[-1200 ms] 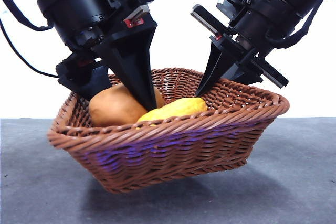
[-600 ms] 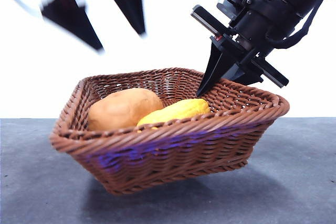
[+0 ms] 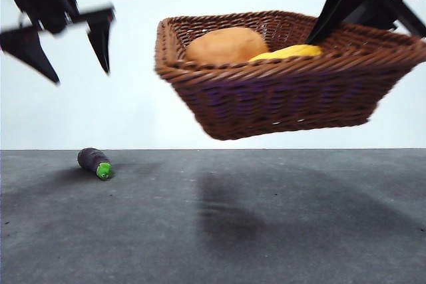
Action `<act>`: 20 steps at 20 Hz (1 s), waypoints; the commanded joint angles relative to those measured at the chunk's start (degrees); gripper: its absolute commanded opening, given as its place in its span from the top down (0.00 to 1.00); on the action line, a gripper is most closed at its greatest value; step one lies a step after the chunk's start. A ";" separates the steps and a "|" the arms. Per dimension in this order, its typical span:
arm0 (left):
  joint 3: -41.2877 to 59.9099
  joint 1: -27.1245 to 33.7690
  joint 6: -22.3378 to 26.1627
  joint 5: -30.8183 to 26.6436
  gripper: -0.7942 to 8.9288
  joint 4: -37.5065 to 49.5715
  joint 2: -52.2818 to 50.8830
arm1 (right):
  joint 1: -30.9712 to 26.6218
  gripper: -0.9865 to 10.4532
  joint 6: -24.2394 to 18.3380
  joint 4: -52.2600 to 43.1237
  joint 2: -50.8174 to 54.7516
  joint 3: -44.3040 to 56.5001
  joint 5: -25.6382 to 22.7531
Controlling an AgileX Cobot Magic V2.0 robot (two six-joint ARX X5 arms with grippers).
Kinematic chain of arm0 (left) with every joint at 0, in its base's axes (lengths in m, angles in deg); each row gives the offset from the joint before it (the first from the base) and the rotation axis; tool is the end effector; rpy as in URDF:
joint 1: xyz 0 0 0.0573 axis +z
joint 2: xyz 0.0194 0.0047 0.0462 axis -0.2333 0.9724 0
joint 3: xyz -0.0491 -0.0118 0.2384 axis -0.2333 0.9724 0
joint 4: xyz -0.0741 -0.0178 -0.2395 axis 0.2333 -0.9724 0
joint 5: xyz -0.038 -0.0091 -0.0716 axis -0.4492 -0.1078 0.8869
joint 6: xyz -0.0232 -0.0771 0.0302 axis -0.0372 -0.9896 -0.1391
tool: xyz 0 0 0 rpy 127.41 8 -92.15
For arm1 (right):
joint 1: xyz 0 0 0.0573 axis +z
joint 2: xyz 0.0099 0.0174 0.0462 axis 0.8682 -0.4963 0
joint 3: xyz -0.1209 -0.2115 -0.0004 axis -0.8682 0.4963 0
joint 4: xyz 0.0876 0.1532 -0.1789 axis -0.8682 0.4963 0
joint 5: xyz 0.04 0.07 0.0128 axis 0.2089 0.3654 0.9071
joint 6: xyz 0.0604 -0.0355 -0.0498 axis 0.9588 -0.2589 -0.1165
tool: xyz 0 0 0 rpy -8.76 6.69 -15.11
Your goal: Help me put the vegetables on the table into the basket
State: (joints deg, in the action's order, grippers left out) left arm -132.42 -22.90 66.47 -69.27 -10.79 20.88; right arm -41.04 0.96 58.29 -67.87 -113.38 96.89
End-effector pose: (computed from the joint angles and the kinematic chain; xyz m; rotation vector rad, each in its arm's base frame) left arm 0.3895 -0.0686 0.2509 -0.1540 0.9213 -0.1053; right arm 0.2607 0.1210 0.2471 0.2824 0.7678 0.6090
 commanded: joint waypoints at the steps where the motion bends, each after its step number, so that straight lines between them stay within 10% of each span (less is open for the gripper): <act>1: -6.58 0.24 -2.91 0.20 0.43 -0.52 8.72 | -0.57 0.92 -1.53 0.39 2.40 -0.09 0.63; 7: -26.36 1.38 -6.95 -1.79 0.43 -12.07 26.97 | -0.90 0.92 -2.23 2.05 5.22 -0.09 0.63; 20: -27.32 2.82 -11.82 -1.88 0.43 -9.42 33.79 | -0.90 0.92 -6.10 3.10 5.33 -0.09 -0.44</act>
State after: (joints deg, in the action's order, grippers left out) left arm -159.79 -19.97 55.69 -71.37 -20.17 53.56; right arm -41.94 -5.01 62.14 -62.93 -113.38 96.04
